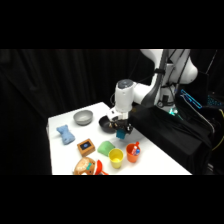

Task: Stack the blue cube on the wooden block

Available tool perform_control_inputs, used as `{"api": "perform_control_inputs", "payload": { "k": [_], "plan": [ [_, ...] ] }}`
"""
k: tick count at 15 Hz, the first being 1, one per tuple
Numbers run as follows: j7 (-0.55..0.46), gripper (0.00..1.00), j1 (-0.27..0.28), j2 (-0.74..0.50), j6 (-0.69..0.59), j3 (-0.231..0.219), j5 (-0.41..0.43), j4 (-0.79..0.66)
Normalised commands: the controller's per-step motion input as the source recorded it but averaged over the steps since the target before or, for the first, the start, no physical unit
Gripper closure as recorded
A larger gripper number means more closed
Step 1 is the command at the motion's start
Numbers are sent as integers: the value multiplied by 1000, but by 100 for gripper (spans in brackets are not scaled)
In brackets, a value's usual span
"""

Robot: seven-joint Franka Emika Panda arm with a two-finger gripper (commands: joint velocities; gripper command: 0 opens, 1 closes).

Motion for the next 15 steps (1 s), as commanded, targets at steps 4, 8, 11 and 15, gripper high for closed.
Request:
{"api": "perform_control_inputs", "payload": {
  "k": [4, 8, 11, 15],
  "plan": [
    [-174, 77, -31, -207, -481, 81, 239, 198],
    [-158, 77, -29, -68, -446, 32, 186, 321],
    [-130, 77, -37, 39, -407, 6, 165, 407],
    [-63, 77, -39, 141, -354, -16, 131, 474]
  ]
}}
